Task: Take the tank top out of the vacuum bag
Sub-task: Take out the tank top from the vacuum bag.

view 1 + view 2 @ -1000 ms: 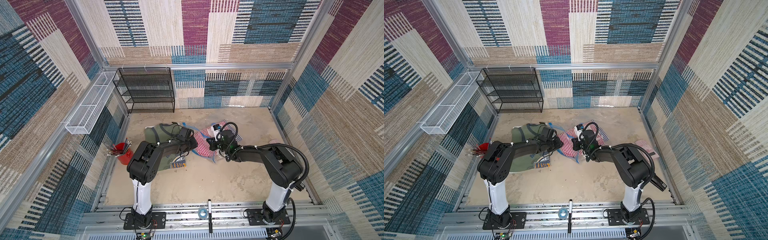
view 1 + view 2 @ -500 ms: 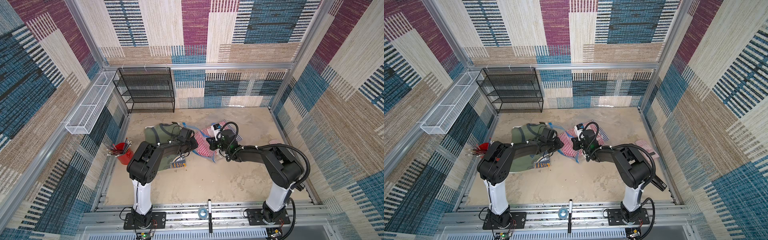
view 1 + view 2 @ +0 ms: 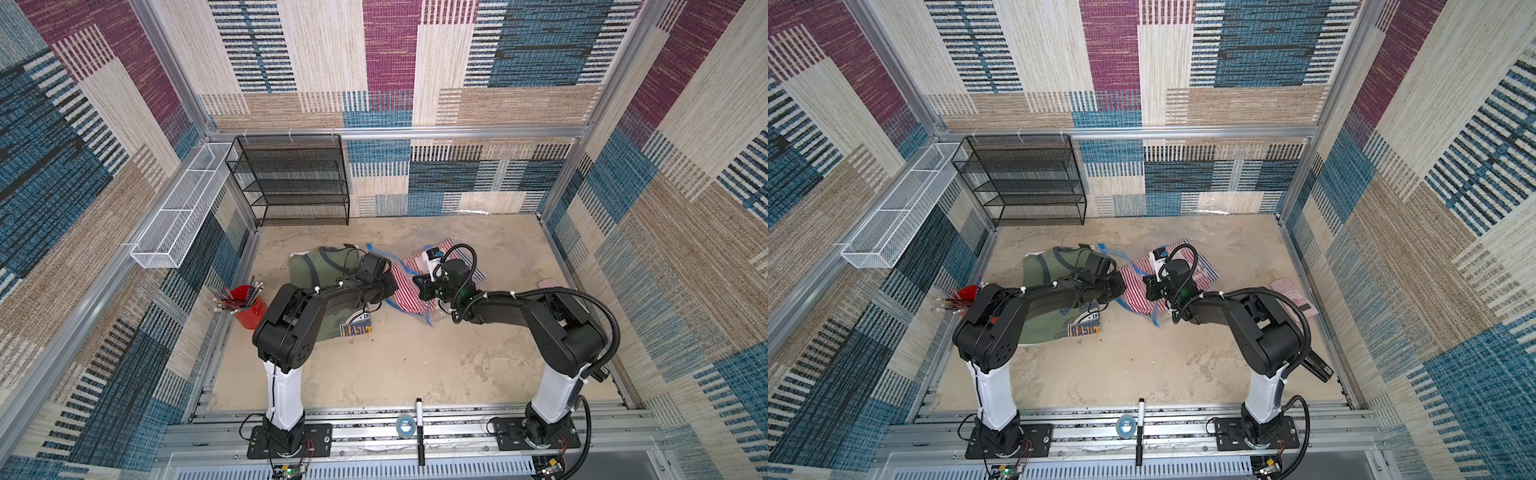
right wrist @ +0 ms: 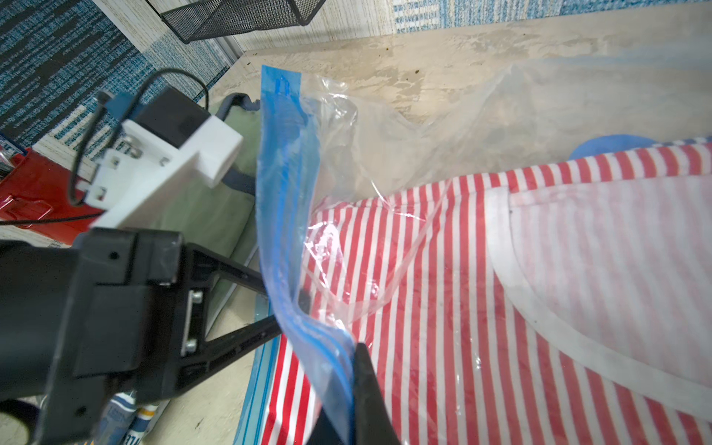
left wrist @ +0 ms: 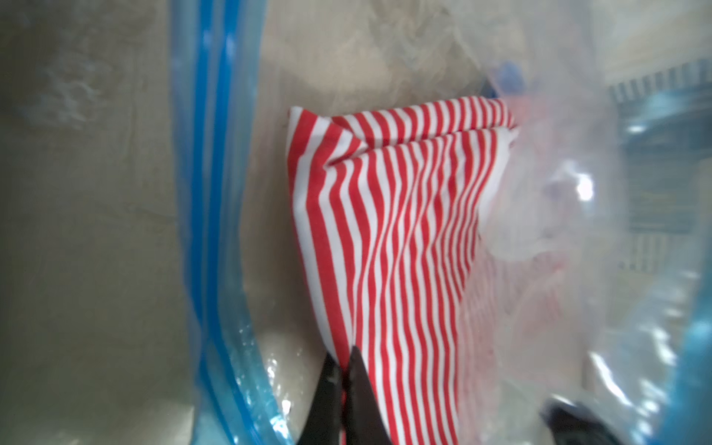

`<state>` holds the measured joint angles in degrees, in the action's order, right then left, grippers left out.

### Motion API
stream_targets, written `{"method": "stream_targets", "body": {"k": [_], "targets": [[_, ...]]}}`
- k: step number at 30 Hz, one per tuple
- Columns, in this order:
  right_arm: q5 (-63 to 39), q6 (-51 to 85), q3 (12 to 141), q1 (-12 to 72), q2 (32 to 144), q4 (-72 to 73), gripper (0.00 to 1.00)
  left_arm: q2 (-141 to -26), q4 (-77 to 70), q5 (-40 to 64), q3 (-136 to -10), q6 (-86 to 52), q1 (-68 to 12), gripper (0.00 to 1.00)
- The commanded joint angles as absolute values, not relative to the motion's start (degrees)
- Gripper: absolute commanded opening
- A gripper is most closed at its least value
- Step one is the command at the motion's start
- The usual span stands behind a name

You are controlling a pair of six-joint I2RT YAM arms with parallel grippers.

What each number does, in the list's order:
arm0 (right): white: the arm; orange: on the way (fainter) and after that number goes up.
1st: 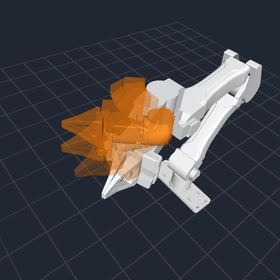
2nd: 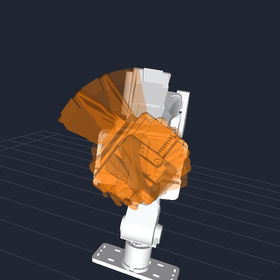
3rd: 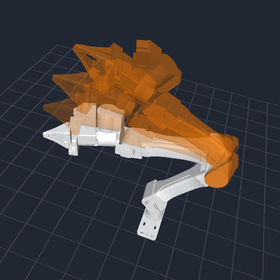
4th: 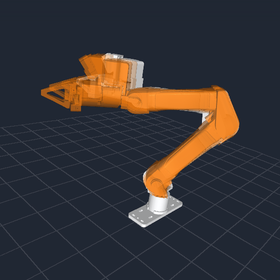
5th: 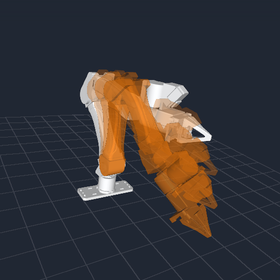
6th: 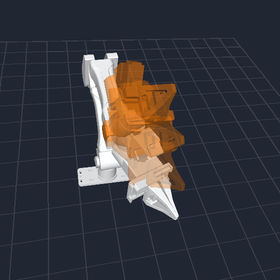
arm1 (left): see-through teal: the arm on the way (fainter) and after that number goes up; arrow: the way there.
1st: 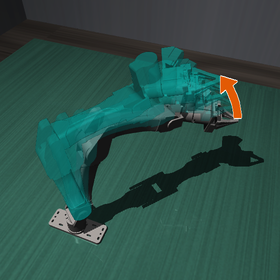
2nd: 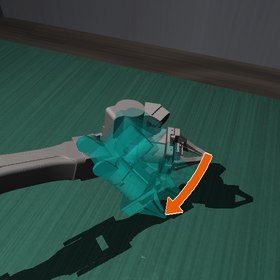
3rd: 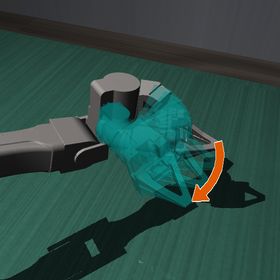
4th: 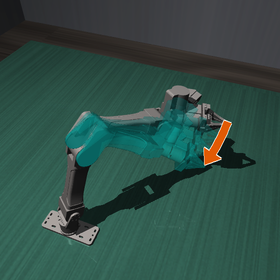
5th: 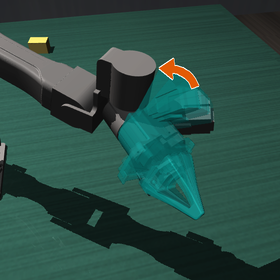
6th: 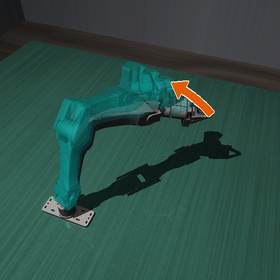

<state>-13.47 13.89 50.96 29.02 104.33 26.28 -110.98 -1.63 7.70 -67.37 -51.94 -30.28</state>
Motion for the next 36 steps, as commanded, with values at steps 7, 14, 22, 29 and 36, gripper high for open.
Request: {"method": "stream_targets", "body": {"k": [7,14,22,29,36], "targets": [[-11.89,14.97,51.56,29.00,104.73,26.84,0.00,-109.19,-0.36,7.68,-68.94,-53.09,-31.18,0.00],[-10.39,15.47,50.84,29.00,103.95,27.02,0.00,-105.22,4.77,6.62,-71.48,-51.14,-31.86,0.00],[-8.78,16.34,51.15,28.55,104.24,26.27,0.00,-103.14,6.73,6.13,-74.70,-52.42,-32.74,0.00],[-8.41,16.60,51.30,28.30,104.41,25.81,0.00,-98.06,11.77,3.78,-74.97,-50.47,-32.97,0.00],[-8.59,16.55,51.92,28.21,104.94,24.81,0.00,-96.35,15.36,4.98,-76.28,-48.57,-32.78,0.00]]}}
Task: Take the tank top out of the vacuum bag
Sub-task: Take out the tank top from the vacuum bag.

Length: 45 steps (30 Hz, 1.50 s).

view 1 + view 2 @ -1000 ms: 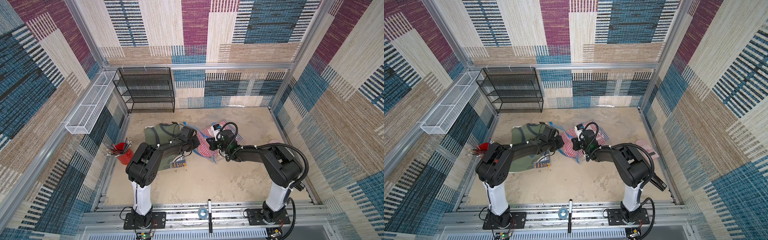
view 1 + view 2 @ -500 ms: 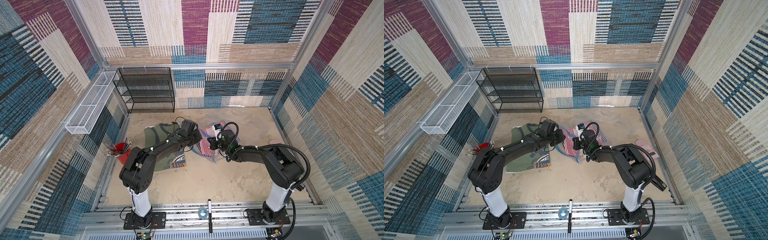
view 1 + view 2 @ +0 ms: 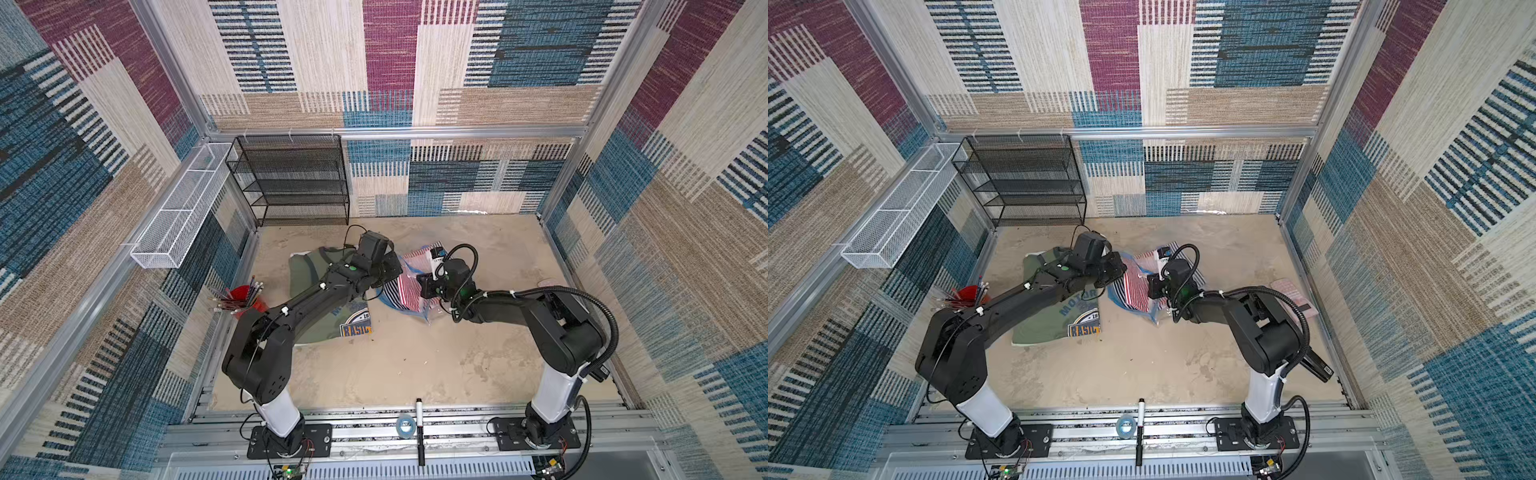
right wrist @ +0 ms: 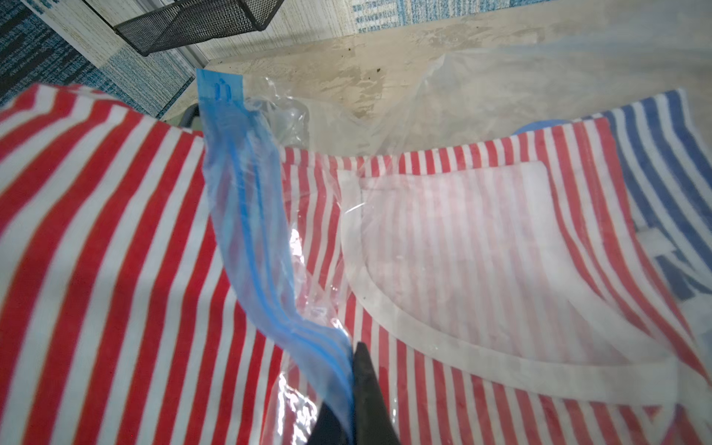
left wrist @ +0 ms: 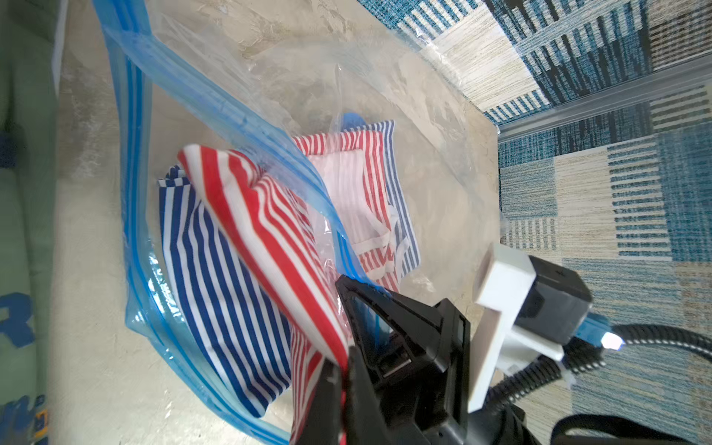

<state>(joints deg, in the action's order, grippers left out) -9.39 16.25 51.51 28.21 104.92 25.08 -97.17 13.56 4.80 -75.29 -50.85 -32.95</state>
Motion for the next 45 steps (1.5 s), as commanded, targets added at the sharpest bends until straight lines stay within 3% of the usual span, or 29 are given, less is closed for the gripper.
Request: {"method": "stream_targets", "body": {"k": [1,22,37,45], "targets": [[-8.69,16.60,51.94,28.21,104.83,24.90,0.00,-96.09,15.78,5.23,-76.42,-48.36,-32.74,0.00],[-9.36,16.00,52.89,28.12,105.75,23.86,0.00,-90.11,17.02,6.81,-65.60,-47.15,-26.94,0.00],[-9.76,15.80,53.35,28.18,106.19,23.29,0.00,-93.13,7.62,9.97,-55.63,-51.04,-24.52,0.00],[-9.88,15.73,53.52,28.18,106.43,23.18,0.00,-92.14,6.08,9.29,-51.59,-53.42,-24.52,0.33]]}}
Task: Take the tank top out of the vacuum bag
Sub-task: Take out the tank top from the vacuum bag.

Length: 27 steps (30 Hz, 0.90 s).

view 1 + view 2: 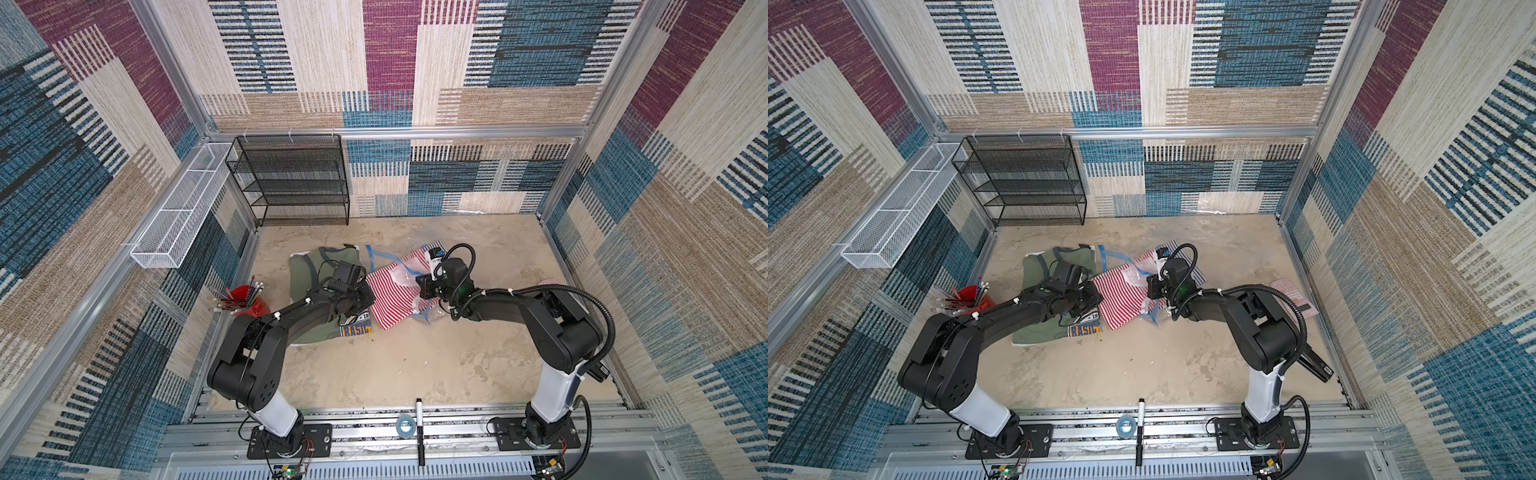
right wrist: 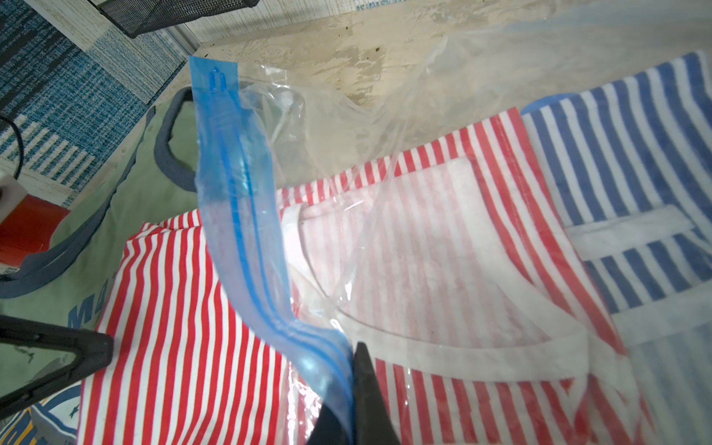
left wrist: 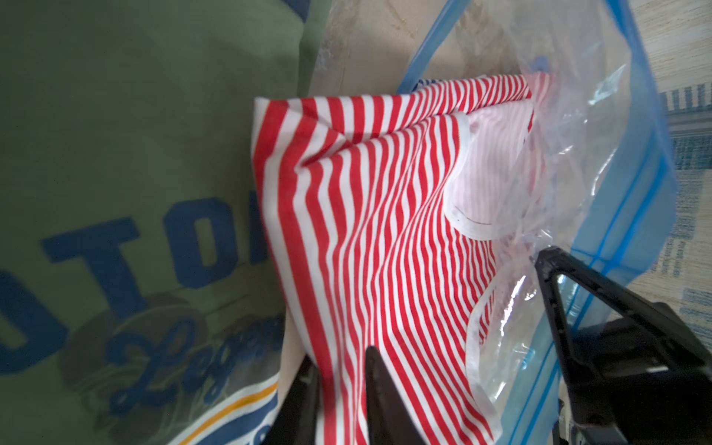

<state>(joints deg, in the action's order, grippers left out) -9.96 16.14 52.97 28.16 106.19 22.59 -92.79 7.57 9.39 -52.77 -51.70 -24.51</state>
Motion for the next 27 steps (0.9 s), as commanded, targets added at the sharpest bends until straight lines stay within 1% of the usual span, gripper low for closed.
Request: {"method": "stream_targets", "body": {"k": [1,3,8,15,18,23,24,25,26,27], "targets": [[-9.95,15.72,53.48,28.21,106.44,23.09,0.00,-91.86,5.70,9.27,-50.92,-53.97,-24.52,0.35],[-10.01,15.73,53.60,28.13,106.45,23.11,0.00,-91.71,3.70,9.96,-49.16,-54.98,-24.49,0.39],[-10.06,15.67,53.70,28.15,106.59,23.03,0.00,-93.31,0.93,12.23,-48.19,-57.01,-24.56,0.40],[-10.82,15.89,53.61,28.19,106.42,23.17,0.00,-97.65,-5.82,14.13,-47.90,-60.06,-24.71,0.41],[-10.94,15.96,53.57,28.18,106.52,23.29,0.00,-99.76,-11.64,14.51,-47.19,-61.48,-24.75,0.41],[-10.97,15.83,53.44,28.16,106.29,23.36,0.00,-105.87,-14.18,15.08,-51.15,-61.61,-24.73,0.40],[-11.03,15.85,53.48,28.13,106.33,23.45,0.00,-107.06,-15.06,15.60,-52.05,-61.77,-24.78,0.37],[-11.04,15.86,53.53,28.20,106.50,23.40,0.00,-107.83,-15.88,15.83,-52.59,-61.87,-24.86,0.30],[-11.05,15.90,53.71,28.14,106.89,23.39,0.00,-107.96,-15.92,15.65,-53.04,-61.96,-24.96,0.21],[-11.12,15.87,53.86,28.13,107.09,23.14,0.00,-107.72,-15.95,15.47,-53.16,-61.84,-25.07,0.15]]}}
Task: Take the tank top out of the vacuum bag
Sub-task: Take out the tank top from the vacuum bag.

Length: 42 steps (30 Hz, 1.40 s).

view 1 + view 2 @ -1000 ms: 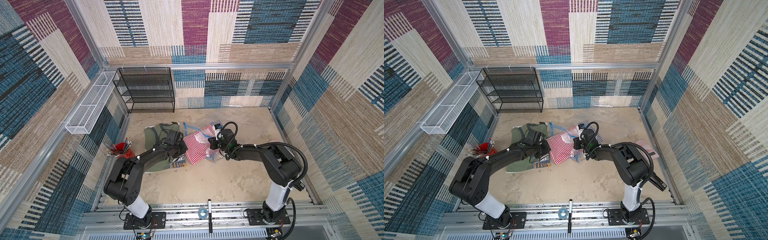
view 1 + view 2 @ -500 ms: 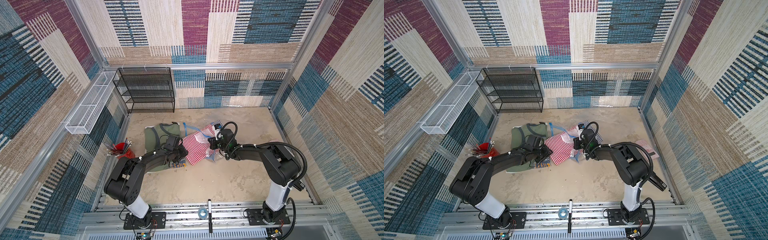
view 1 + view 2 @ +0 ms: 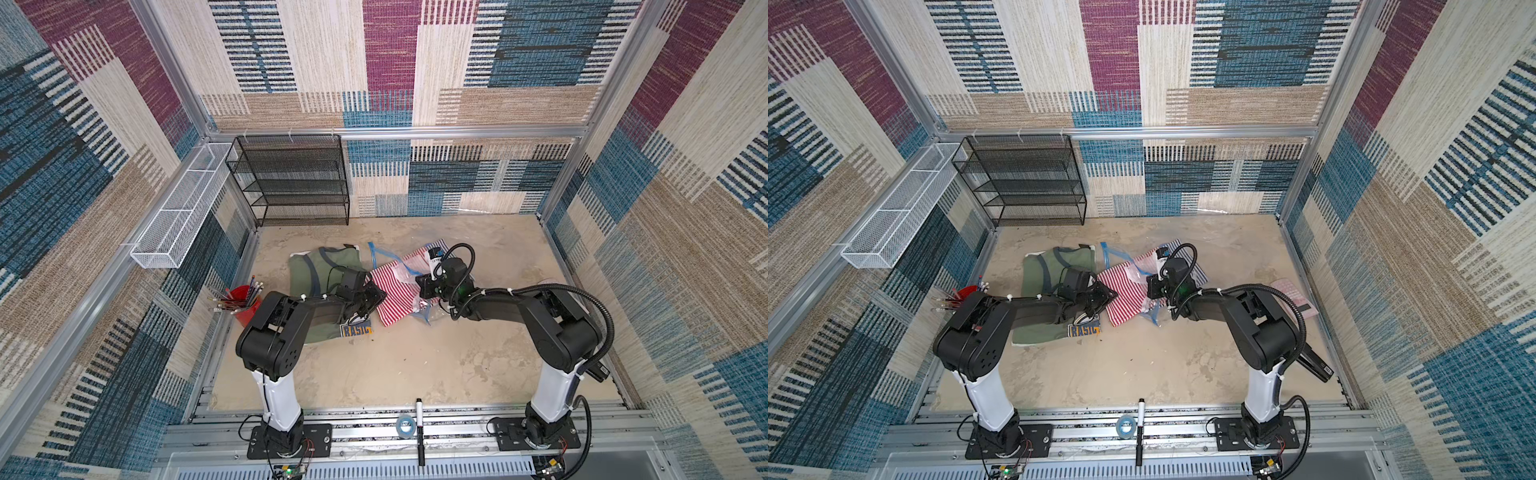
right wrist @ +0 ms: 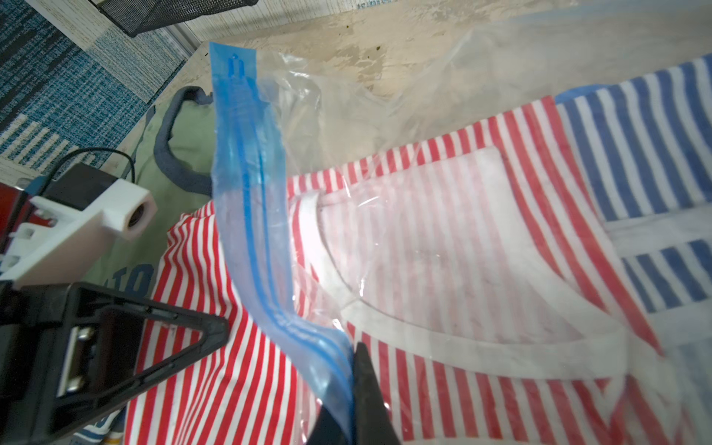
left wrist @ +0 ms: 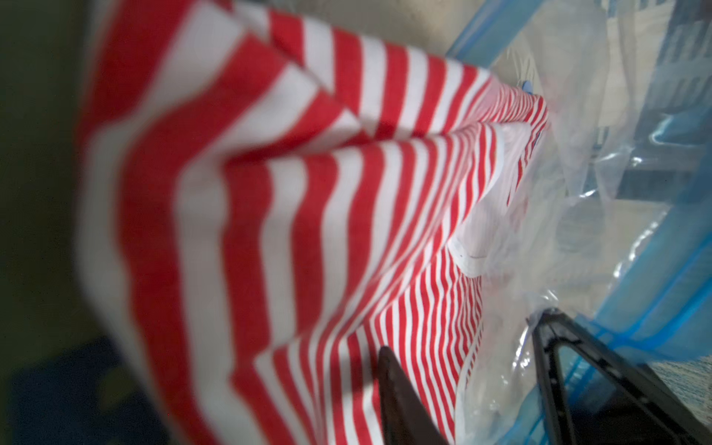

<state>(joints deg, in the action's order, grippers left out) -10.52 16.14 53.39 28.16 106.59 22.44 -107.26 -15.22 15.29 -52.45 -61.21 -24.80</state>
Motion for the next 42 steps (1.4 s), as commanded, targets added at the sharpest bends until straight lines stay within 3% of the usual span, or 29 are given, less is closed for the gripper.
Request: {"method": "stream_targets", "body": {"k": [1,3,13,33,42], "targets": [[-11.08,15.82,54.12,28.12,107.31,22.93,0.00,-107.06,-15.95,15.33,-53.09,-61.49,-25.21,0.09],[-11.07,15.82,54.21,28.15,107.33,22.81,0.00,-105.29,-15.99,15.24,-52.54,-60.96,-25.16,0.00],[-11.09,15.91,53.74,28.07,106.84,23.27,0.00,-97.36,-15.52,17.07,-51.60,-61.74,-26.01,0.00],[-10.92,15.73,53.52,28.20,106.26,23.29,0.00,-79.94,8.09,11.06,-59.96,-63.59,-26.28,0.00],[-11.08,15.80,53.47,28.05,105.97,23.25,0.00,-72.42,18.92,3.82,-65.28,-63.01,-26.28,0.00]]}}
